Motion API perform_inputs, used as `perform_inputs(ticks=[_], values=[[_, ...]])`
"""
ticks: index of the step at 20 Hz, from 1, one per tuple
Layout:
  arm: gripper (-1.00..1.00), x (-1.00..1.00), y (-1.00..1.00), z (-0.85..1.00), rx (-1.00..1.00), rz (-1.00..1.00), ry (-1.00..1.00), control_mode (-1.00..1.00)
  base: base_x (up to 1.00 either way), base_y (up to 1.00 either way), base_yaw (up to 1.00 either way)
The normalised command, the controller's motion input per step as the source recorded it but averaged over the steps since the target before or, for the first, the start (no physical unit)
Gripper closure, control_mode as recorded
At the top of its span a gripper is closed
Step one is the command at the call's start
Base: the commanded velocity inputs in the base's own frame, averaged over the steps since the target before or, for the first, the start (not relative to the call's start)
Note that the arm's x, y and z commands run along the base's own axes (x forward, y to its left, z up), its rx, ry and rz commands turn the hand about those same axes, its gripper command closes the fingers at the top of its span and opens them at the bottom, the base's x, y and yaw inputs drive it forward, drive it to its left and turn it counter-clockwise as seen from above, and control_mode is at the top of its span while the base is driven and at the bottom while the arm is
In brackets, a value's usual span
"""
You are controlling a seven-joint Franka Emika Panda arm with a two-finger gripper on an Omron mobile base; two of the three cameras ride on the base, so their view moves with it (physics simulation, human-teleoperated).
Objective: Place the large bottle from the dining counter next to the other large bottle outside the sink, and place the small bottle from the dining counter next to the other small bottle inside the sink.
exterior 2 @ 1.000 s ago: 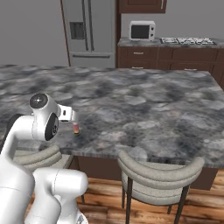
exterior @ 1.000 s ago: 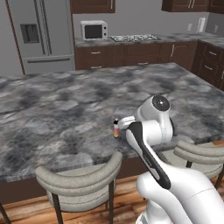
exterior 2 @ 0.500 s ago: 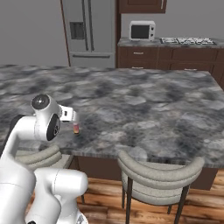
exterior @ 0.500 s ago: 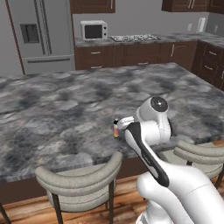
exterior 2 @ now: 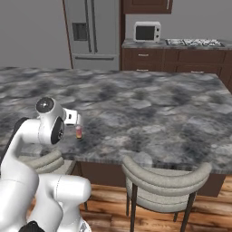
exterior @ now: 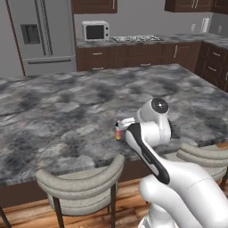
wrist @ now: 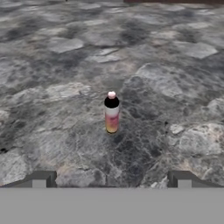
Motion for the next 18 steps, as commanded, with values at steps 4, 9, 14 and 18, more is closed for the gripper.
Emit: perform_inputs(ticks=[4,9,14,18], values=[[-1.0,0.12,0.09,-0.01,0.0,0.0,0.0,-1.0,0.0,0.0,0.0],[-1.0,0.11,0.11,-0.08,0.0,0.0,0.0,-1.0,0.0,0.0,0.0],[-1.0,0.1,0.03,-0.06,0.0,0.0,0.0,-1.0,0.0,0.0,0.0],[-1.0,0.08,0.0,-0.02,0.0,0.0,0.0,-1.0,0.0,0.0,0.0]])
